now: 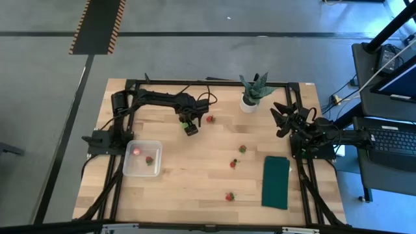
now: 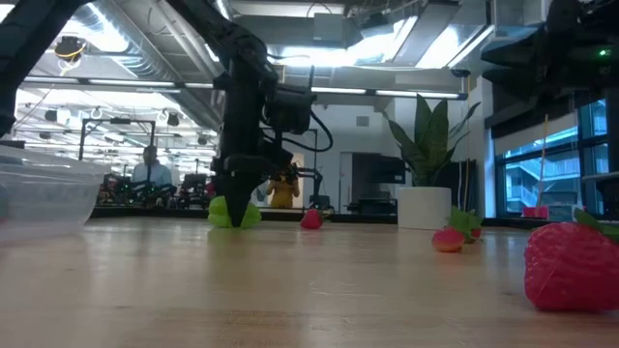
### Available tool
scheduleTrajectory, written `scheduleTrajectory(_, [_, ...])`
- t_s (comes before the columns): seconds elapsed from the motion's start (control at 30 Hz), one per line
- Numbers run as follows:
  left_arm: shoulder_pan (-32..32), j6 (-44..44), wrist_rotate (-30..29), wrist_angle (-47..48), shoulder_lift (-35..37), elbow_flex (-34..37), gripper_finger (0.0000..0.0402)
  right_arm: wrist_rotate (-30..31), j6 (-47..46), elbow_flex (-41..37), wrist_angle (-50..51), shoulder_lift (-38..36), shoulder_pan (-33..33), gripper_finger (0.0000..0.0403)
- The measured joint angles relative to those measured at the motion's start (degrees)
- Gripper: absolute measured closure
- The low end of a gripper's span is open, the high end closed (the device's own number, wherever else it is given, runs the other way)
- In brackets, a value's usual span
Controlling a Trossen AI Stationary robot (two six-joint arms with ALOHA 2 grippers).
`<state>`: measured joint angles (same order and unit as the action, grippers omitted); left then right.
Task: Pick and placing Produce into tupperware
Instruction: Put the green starfruit into the transparent bin
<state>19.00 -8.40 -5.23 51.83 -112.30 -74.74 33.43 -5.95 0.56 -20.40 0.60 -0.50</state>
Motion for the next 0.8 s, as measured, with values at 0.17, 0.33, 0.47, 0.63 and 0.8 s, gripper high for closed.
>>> scheduleTrajectory(0.17, [0.0, 0.0, 0.0, -0.47, 0.01, 0.0, 0.0076, 0.0, -0.51, 0.0, -0.11, 0.0, 0.01, 0.0199])
scheduleTrajectory(0.33, [0.0, -0.07, -0.02, -0.46, 0.01, 0.0, 0.011, 0.0, -1.12, 0.0, -0.39, 0.0, 0.01, 0.0199])
scheduleTrajectory(0.47, [0.0, -0.07, -0.01, -0.45, 0.01, 0.0, 0.0139, 0.0, -1.12, 0.0, -0.39, 0.0, 0.01, 0.0199])
scheduleTrajectory(0.63, [0.0, -0.08, -0.02, -0.45, 0.02, 0.0, 0.0172, 0.0, -1.1, 0.0, -0.39, 0.0, 0.01, 0.0199])
scheduleTrajectory(0.8, [0.0, -0.13, -0.02, -0.45, 0.05, 0.0, 0.0181, 0.0, -1.1, 0.0, -0.39, 0.0, 0.01, 0.0199])
